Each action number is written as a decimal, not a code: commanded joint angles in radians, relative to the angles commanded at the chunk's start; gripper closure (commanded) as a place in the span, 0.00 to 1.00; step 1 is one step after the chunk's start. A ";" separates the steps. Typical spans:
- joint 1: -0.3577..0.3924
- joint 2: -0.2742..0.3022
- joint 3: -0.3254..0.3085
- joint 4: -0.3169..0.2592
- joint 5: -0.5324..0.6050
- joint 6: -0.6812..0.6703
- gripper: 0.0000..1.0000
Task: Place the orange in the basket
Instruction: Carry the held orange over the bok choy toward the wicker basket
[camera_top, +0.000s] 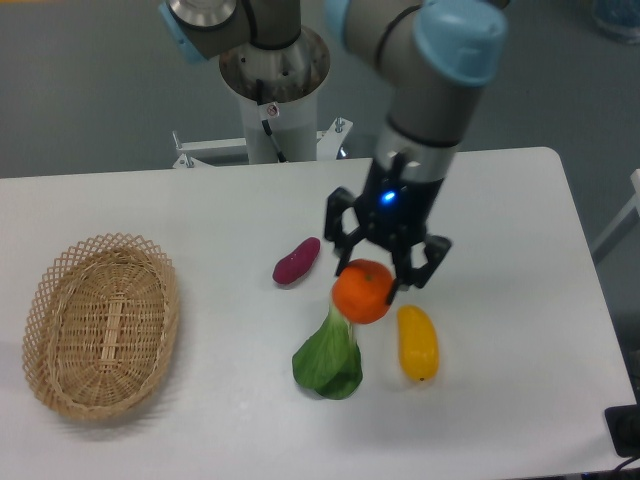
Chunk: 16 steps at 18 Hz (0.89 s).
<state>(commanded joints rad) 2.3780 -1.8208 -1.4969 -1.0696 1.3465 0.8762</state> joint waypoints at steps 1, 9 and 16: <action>-0.034 0.002 -0.034 0.048 0.025 -0.032 0.35; -0.247 0.000 -0.117 0.076 0.066 -0.177 0.36; -0.405 -0.089 -0.126 0.074 0.066 -0.200 0.36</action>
<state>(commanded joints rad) 1.9728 -1.9097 -1.6230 -0.9956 1.4128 0.6766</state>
